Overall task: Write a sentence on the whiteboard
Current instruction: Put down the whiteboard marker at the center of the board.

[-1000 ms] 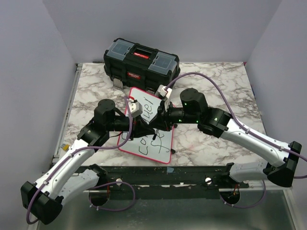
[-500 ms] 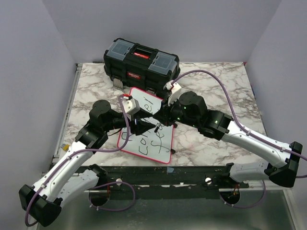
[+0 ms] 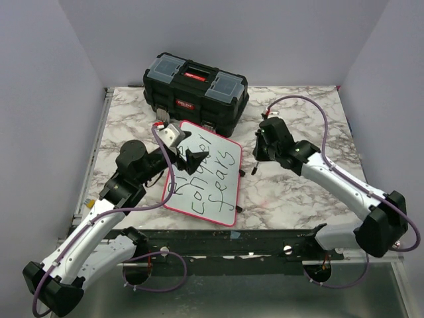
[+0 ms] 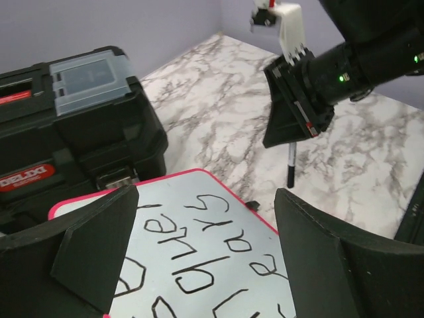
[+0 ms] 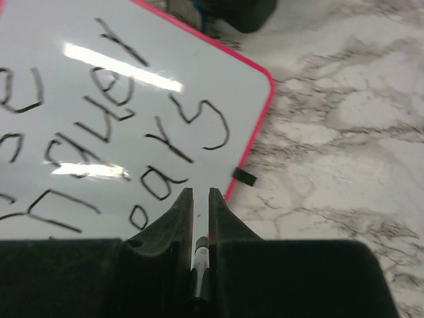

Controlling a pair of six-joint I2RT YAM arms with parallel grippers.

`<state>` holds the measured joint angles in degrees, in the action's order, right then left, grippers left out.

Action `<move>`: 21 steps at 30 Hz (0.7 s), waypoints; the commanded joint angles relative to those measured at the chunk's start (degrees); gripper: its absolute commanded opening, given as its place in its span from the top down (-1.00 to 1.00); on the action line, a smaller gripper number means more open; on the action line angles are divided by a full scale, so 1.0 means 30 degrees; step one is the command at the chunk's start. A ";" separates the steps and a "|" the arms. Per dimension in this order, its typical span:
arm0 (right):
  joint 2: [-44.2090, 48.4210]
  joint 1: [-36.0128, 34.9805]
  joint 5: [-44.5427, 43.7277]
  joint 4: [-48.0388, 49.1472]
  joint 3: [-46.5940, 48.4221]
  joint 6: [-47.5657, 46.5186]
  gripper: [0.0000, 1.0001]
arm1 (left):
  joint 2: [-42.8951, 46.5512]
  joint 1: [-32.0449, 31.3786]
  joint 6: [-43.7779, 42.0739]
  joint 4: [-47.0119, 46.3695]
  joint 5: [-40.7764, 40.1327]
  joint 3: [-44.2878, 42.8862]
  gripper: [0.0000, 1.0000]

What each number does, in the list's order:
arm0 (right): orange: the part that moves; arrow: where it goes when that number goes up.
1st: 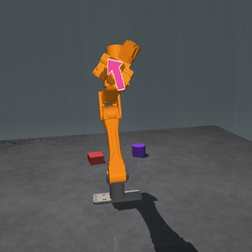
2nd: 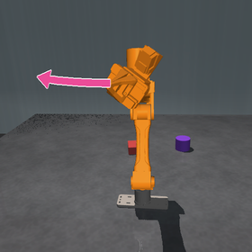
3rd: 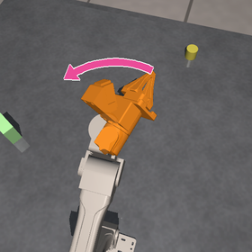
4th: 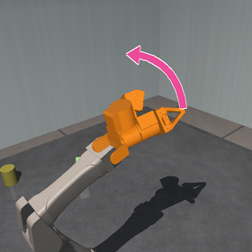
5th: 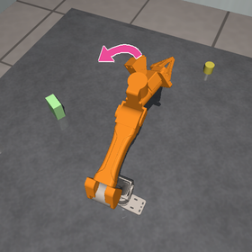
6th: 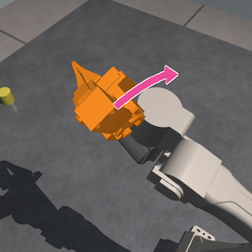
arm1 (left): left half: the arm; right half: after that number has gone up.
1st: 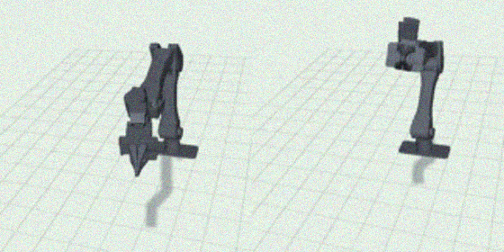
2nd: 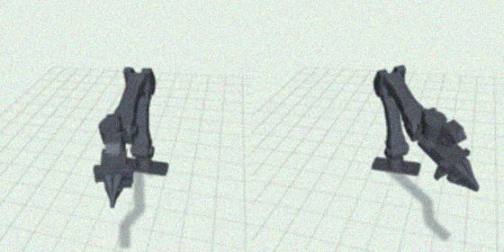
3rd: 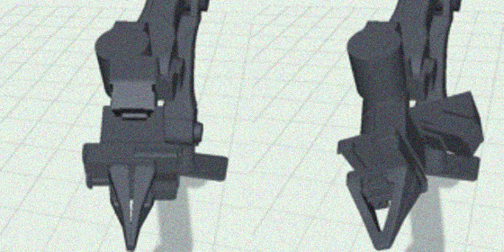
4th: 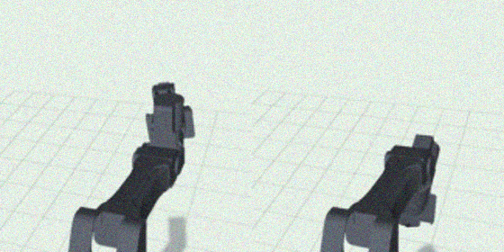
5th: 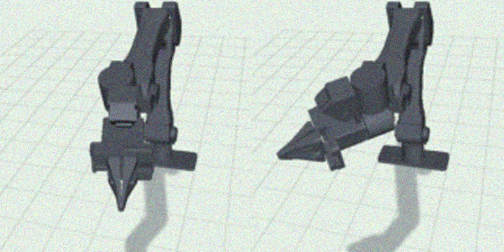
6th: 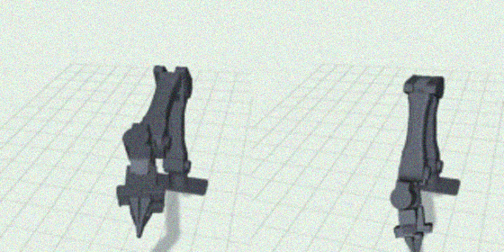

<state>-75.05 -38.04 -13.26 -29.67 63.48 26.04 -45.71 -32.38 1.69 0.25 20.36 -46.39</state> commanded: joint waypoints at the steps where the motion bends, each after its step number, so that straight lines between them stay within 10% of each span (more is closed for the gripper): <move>1: -0.1538 0.1395 0.0652 -0.0996 -0.0991 0.0423 0.99 | 0.0257 -0.0083 -0.0326 0.0345 -0.3912 -0.0677 -0.71; 16: -0.6455 0.3766 0.1440 0.0791 -0.1199 -0.0041 0.97 | 0.0586 0.0328 -0.0477 0.0649 -0.8028 -0.0679 -0.79; 21: -0.7294 0.3950 0.1031 0.1010 -0.1021 -0.0149 0.64 | 0.0633 0.0613 -0.0477 0.0648 -0.8636 -0.0649 -0.81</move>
<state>-94.04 -26.79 -9.32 -27.86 59.75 26.48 -44.77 -31.42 0.62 2.09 -1.96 -46.48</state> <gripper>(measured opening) 0.132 0.905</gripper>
